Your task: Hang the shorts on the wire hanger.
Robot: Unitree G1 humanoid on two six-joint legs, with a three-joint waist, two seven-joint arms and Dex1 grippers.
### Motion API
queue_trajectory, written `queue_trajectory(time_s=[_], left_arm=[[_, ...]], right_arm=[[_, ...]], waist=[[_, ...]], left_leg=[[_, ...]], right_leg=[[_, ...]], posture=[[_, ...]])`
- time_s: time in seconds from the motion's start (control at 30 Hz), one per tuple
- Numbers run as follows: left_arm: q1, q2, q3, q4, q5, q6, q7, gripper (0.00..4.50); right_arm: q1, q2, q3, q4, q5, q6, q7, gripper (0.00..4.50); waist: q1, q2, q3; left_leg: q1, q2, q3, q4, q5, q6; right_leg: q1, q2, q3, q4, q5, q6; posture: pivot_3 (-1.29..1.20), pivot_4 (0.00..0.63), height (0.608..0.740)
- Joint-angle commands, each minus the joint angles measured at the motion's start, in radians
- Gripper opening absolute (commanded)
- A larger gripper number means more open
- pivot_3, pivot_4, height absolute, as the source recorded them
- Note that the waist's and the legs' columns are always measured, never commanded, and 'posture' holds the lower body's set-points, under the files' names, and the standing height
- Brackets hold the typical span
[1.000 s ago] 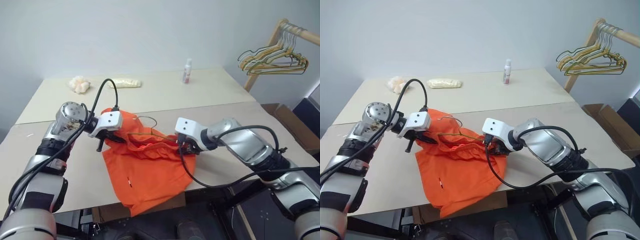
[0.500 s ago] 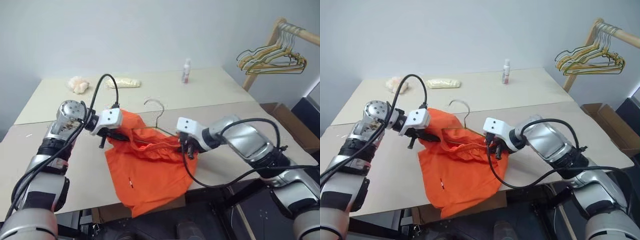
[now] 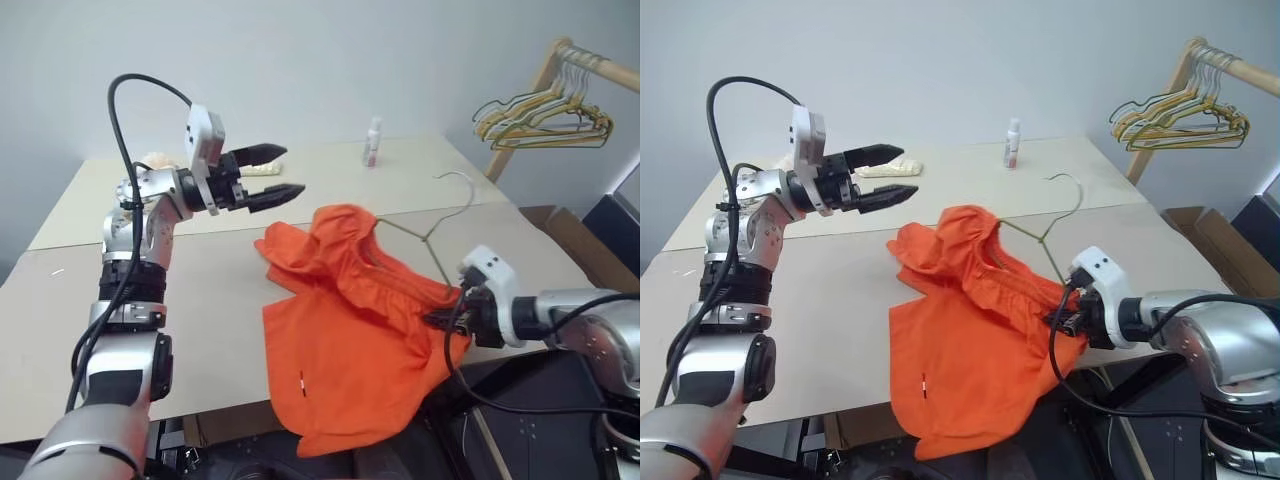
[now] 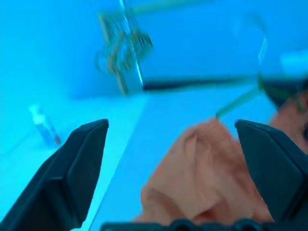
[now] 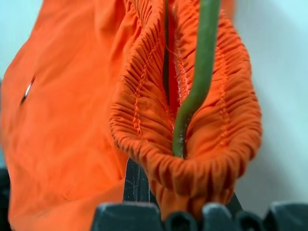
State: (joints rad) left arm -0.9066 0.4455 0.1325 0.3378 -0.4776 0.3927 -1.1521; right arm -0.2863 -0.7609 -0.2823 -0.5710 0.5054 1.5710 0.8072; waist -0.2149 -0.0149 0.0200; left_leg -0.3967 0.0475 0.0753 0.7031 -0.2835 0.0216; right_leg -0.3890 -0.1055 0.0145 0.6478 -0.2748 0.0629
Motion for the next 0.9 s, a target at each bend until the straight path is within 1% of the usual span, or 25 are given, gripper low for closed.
queue_trajectory(time_s=[0.03, 0.07, 0.13, 0.23, 0.37, 0.5, 0.6, 0.73, 0.8, 0.9], left_arm=[[0.049, -0.052, 0.034, -0.22, -0.134, 0.135, 0.107, 4.48], [0.061, -0.063, 0.034, -0.258, -0.148, 0.156, 0.133, 4.48], [0.088, -0.116, 0.027, -0.349, -0.185, 0.192, 0.213, 4.48], [0.133, -0.149, -0.001, -0.454, -0.202, 0.204, 0.258, 4.48], [0.158, -0.154, -0.009, -0.518, -0.233, 0.236, 0.308, 4.48], [0.165, -0.128, -0.01, -0.517, -0.243, 0.238, 0.303, 4.48], [0.165, -0.114, -0.013, -0.496, -0.231, 0.225, 0.31, 4.48], [0.173, -0.113, -0.019, -0.502, -0.239, 0.22, 0.314, 4.48], [0.177, -0.114, -0.026, -0.503, -0.236, 0.213, 0.311, 4.48], [0.179, -0.114, -0.033, -0.497, -0.23, 0.2, 0.307, 4.48]], right_arm=[[0.044, 0.025, -0.2, -0.014, -0.011, 0.043, -0.137, 0.0], [0.052, 0.031, -0.229, -0.008, -0.004, 0.043, -0.167, 0.0], [0.04, 0.053, -0.315, 0.031, -0.029, 0.043, -0.276, 0.0], [-0.002, 0.062, -0.406, 0.081, -0.061, 0.043, -0.424, 0.0], [-0.056, 0.009, -0.439, 0.168, -0.029, 0.043, -0.553, 0.0], [-0.147, -0.042, -0.48, 0.285, 0.025, 0.043, -0.654, 0.0], [-0.301, -0.045, -0.542, 0.447, 0.034, 0.043, -0.794, 0.0], [-0.553, -0.052, -0.653, 0.699, -0.035, 0.043, -0.974, 0.0], [-0.646, -0.069, -0.678, 0.8, -0.077, 0.043, -1.033, 0.0], [-0.762, -0.093, -0.713, 0.914, -0.155, 0.043, -1.077, 0.0]], waist=[[-0.006, 0.0, 0.0], [-0.01, 0.0, 0.0], [-0.019, 0.0, 0.0], [-0.032, 0.001, 0.0], [-0.058, 0.004, 0.0], [-0.088, 0.005, 0.001], [-0.111, 0.006, 0.001], [-0.135, 0.006, 0.0], [-0.137, 0.006, 0.0], [-0.141, 0.006, 0.0]], left_leg=[[0.0, 0.0, 0.0, 0.0, 0.0, 0.0], [0.0, -0.001, 0.0, 0.0, 0.0, 0.0], [0.002, -0.001, 0.0, 0.0, 0.0, 0.0], [0.005, -0.002, 0.001, -0.002, 0.0, 0.0], [0.008, -0.003, 0.004, -0.006, 0.0, 0.0], [0.011, -0.004, 0.005, -0.007, 0.0, 0.0], [0.013, -0.003, 0.007, -0.009, 0.0, 0.0], [0.014, -0.004, 0.008, -0.01, 0.0, 0.0], [0.014, -0.004, 0.008, -0.01, 0.0, 0.0], [0.014, -0.003, 0.009, -0.011, 0.0, 0.0]], right_leg=[[0.0, 0.0, 0.0, 0.0, 0.0, 0.0], [0.0, -0.001, 0.001, 0.0, 0.0, 0.0], [0.001, -0.001, 0.002, -0.001, 0.0, 0.0], [0.003, -0.001, 0.004, -0.004, 0.0, 0.0], [0.003, 0.0, 0.007, -0.004, 0.0, 0.0], [0.004, 0.0, 0.01, -0.004, 0.0, 0.0], [0.005, 0.001, 0.012, -0.004, 0.0, 0.0], [0.006, 0.001, 0.015, -0.005, 0.0, 0.0], [0.006, 0.002, 0.015, -0.005, 0.0, 0.0], [0.005, 0.002, 0.016, -0.006, 0.0, 0.0]], posture=[[-0.34, 0.03, 0.74], [-0.34, 0.031, 0.74], [-0.36, 0.033, 0.74], [-0.36, 0.031, 0.74], [-0.37, 0.026, 0.74], [-0.36, 0.024, 0.74], [-0.37, 0.019, 0.74], [-0.37, 0.008, 0.74], [-0.37, 0.002, 0.74], [-0.38, 0.0, 0.74]])
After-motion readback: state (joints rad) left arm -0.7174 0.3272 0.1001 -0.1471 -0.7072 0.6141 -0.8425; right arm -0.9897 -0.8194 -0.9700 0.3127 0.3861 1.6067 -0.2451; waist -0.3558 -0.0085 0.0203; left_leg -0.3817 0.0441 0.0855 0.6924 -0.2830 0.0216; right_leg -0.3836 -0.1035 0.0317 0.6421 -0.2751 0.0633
